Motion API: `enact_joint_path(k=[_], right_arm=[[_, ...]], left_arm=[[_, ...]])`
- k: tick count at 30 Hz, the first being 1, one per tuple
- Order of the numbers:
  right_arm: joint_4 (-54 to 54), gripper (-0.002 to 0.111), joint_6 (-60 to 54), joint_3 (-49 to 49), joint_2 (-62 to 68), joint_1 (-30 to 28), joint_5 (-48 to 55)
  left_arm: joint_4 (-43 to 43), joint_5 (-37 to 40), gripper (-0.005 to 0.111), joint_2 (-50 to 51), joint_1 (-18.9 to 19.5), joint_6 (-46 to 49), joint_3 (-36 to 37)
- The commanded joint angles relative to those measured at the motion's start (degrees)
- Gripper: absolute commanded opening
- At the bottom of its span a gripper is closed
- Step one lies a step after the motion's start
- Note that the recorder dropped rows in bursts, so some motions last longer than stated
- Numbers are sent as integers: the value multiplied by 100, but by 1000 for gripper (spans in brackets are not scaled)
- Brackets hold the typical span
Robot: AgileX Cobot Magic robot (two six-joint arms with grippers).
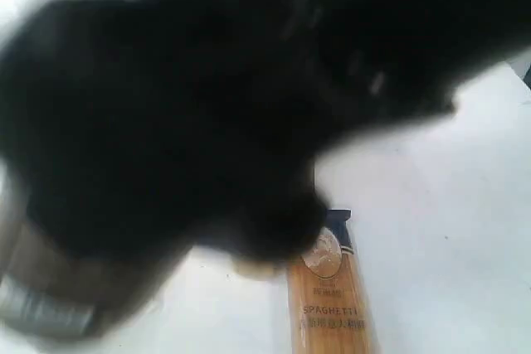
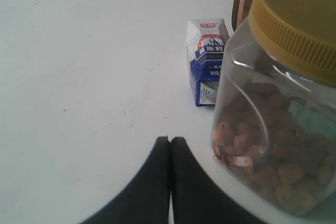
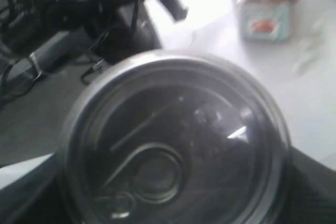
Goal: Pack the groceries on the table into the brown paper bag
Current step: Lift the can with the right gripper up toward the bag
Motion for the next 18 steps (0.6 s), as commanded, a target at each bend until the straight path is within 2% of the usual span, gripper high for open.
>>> enact_joint_path(k=[1, 5, 7, 11, 14, 18], right_arm=[[-3182, 38, 897, -1209, -109, -4, -138], [-5131, 38, 1290, -1922, 159, -4, -138], [-5388, 38, 1331, -2403, 421, -4, -138], [-5469, 38, 1340, -2820, 783, -198, -357], [-5556, 38, 1625, -2967, 1177, -867, -819], [-4749, 38, 1602, -2967, 1517, -1373, -879]], left_arm=[[-32, 11, 0, -18, -11, -3, 21], [-32, 11, 0, -18, -11, -3, 21], [-32, 11, 0, -18, -11, -3, 21], [-32, 11, 0, -18, -11, -3, 21], [-32, 11, 0, -18, -11, -3, 21], [-32, 11, 0, -18, -11, -3, 21]])
